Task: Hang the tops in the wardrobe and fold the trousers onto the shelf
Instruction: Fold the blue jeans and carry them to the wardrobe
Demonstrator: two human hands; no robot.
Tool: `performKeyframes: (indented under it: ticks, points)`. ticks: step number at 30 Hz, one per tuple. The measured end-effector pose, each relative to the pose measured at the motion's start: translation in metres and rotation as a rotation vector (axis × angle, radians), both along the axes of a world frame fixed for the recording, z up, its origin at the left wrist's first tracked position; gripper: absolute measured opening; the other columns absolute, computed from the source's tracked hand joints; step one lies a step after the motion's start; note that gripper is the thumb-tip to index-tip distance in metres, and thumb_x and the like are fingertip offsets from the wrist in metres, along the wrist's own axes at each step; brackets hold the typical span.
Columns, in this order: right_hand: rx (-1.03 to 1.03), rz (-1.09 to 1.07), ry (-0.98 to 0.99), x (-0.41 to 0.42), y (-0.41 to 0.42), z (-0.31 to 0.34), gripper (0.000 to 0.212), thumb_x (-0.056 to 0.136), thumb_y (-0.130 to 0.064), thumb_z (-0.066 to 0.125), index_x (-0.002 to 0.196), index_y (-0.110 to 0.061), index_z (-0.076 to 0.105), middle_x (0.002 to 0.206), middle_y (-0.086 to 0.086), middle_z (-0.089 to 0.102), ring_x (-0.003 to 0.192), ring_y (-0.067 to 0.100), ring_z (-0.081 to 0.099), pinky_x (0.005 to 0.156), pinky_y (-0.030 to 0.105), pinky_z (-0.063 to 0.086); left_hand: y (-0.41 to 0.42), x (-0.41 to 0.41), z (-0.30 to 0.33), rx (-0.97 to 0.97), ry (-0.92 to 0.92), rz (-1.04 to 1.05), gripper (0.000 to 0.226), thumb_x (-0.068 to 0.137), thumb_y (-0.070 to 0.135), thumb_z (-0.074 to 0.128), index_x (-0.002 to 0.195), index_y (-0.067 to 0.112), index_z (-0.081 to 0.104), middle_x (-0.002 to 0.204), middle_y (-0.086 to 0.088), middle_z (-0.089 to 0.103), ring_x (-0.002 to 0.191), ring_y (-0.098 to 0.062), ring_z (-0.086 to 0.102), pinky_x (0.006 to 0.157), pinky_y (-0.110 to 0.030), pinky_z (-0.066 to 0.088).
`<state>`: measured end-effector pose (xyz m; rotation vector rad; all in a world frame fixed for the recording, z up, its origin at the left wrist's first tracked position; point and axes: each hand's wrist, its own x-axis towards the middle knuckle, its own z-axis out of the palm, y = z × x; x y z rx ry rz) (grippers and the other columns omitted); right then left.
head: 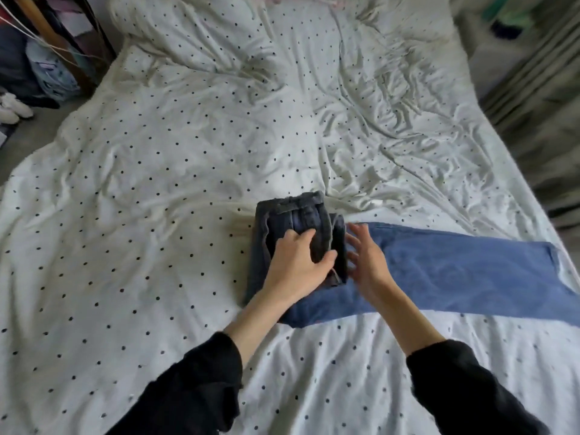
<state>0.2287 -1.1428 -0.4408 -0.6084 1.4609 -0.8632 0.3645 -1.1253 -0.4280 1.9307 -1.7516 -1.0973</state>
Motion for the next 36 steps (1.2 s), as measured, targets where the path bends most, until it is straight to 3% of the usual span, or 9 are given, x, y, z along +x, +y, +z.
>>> performKeyframes:
  ticks: [2,5,9,13,15,18,23,29,36]
  points:
    - [-0.001,0.026,0.187,-0.015,0.006,-0.006,0.035,0.097,-0.045,0.039,0.118,-0.022,0.056,0.130,0.003,0.055,0.117,0.019,0.053,0.105,0.039,0.039,0.001,-0.021,-0.019,0.110,-0.062,-0.217,0.049,0.094,0.037,0.050,0.135,0.011,0.048,0.119,-0.016,0.049,0.115,-0.032,0.046,0.101,-0.037,0.036]
    - [-0.071,0.196,0.598,-0.022,0.021,-0.018,0.044,0.100,-0.029,0.040,0.141,-0.013,0.041,0.149,0.004,0.036,0.137,0.018,0.031,0.112,0.030,0.025,0.006,-0.021,-0.033,0.122,0.063,-0.297,0.038,0.097,0.024,0.048,0.132,0.010,0.053,0.113,-0.012,0.055,0.110,-0.027,0.052,0.097,-0.031,0.039]
    - [-0.373,0.373,1.089,-0.003,0.033,-0.027,0.055,0.096,-0.024,0.048,0.146,-0.010,0.030,0.155,0.013,0.020,0.144,0.030,0.017,0.116,0.043,0.017,0.009,0.024,-0.036,-0.085,0.230,0.180,0.023,0.094,0.009,0.049,0.106,0.014,0.069,0.090,0.002,0.064,0.081,-0.010,0.061,0.075,-0.016,0.044]
    - [-0.562,0.512,1.358,0.026,0.025,-0.033,0.054,0.088,-0.037,0.043,0.138,-0.019,0.046,0.149,0.015,0.036,0.138,0.035,0.032,0.107,0.060,0.020,-0.002,0.065,-0.063,0.147,0.166,0.425,0.028,0.097,0.015,0.046,0.123,0.006,0.055,0.113,-0.007,0.059,0.102,-0.022,0.055,0.082,-0.024,0.037]
    - [-0.479,0.693,1.370,0.030,0.026,-0.041,0.053,0.093,-0.046,0.037,0.141,-0.026,0.042,0.154,0.009,0.028,0.143,0.031,0.020,0.108,0.064,0.015,-0.005,0.068,-0.076,0.297,0.217,0.358,0.031,0.099,0.023,0.043,0.123,0.006,0.053,0.117,-0.009,0.057,0.104,-0.023,0.053,0.084,-0.028,0.037]
    - [-0.272,0.859,1.282,0.013,0.029,-0.058,0.060,0.095,-0.059,0.022,0.149,-0.039,0.008,0.160,-0.001,-0.002,0.146,0.021,-0.010,0.115,0.056,0.003,-0.007,0.062,-0.085,0.411,0.371,0.340,0.023,0.099,0.038,0.041,0.108,0.020,0.052,0.116,-0.006,0.059,0.107,-0.022,0.056,0.088,-0.033,0.042]
    - [-0.249,0.872,1.341,0.008,0.037,-0.058,0.078,0.075,-0.062,-0.011,0.149,-0.039,-0.002,0.160,0.001,-0.003,0.146,0.029,-0.007,0.113,0.051,-0.010,-0.017,0.066,-0.072,0.586,0.672,0.528,0.017,0.089,0.025,0.062,0.088,0.008,0.063,0.095,-0.007,0.068,0.083,-0.019,0.063,0.078,-0.031,0.048]
    - [-0.199,0.861,1.167,0.008,0.042,-0.045,0.060,0.100,-0.032,0.030,0.151,-0.027,-0.002,0.159,0.008,-0.007,0.145,0.035,-0.008,0.117,0.043,-0.004,-0.020,0.066,-0.027,0.568,0.565,0.386,0.005,0.084,0.015,0.068,0.082,0.014,0.064,0.074,0.001,0.069,0.068,-0.013,0.060,0.061,-0.025,0.043]
    - [-0.207,0.748,0.582,-0.031,0.020,-0.028,0.062,0.098,-0.013,0.042,0.150,-0.025,0.011,0.158,0.005,0.005,0.146,0.022,-0.001,0.115,0.026,0.001,-0.024,0.025,0.039,0.385,0.513,0.305,0.005,0.084,0.015,0.067,0.082,0.012,0.064,0.064,0.004,0.064,0.054,-0.008,0.055,0.055,-0.022,0.040]
